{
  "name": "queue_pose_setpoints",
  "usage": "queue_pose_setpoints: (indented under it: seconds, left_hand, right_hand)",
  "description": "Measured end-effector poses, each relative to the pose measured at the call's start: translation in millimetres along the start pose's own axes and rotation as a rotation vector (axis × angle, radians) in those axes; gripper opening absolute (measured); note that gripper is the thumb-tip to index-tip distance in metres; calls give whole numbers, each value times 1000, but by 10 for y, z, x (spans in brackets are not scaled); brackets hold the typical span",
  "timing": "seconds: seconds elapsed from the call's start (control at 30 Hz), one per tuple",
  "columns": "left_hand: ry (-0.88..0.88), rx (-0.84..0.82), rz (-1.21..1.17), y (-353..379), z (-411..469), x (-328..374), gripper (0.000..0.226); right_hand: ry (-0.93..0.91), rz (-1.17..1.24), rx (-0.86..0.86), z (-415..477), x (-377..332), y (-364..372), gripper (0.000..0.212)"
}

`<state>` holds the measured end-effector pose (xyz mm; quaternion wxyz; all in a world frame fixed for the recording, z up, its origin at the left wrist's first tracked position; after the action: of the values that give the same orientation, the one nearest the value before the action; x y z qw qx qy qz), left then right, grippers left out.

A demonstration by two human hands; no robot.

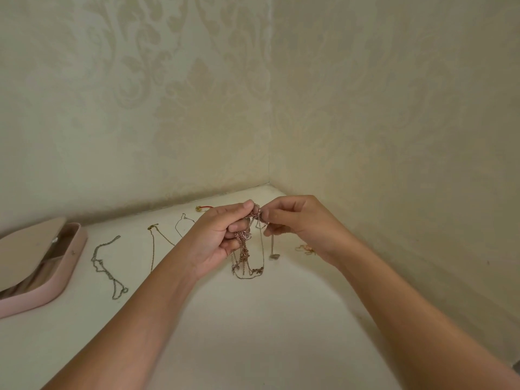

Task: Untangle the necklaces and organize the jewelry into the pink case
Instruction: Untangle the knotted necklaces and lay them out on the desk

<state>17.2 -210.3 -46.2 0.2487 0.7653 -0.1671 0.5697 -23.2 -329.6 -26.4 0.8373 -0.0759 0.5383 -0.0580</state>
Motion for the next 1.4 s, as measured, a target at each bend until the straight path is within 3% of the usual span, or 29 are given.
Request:
queue_pose_setpoints:
  seconds: [0.3, 0.7, 0.97, 1.17, 1.4]
  left_hand:
    - [-11, 45, 25, -21, -12, -1, 18]
    - [-62, -24, -66, -9, 45, -80, 17]
    - [-34, -26, 30, 19, 62, -83, 20]
    - [-47, -60, 96, 98, 36, -106, 22]
    - [-50, -21, 96, 84, 27, -86, 30]
  right_hand:
    - [26, -28, -55, -50, -59, 47, 6]
    - [68, -53, -112, -60, -33, 57, 11]
    - [0, -567, -70, -40, -7, 12, 15]
    - [41, -731, -89, -41, 3, -7, 18]
    - [63, -477, 52, -1, 100, 0, 29]
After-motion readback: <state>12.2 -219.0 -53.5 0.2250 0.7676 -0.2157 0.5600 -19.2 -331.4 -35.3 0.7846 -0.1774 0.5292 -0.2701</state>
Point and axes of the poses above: each hand's wrist, its own z-axis towards the middle knuckle, its own y-axis out of the palm, x = y × z, the point moved 8 cm from there along z, towards the middle knuckle, and after that the axes turned 14 degrees about -y, right-handed, at the moved point
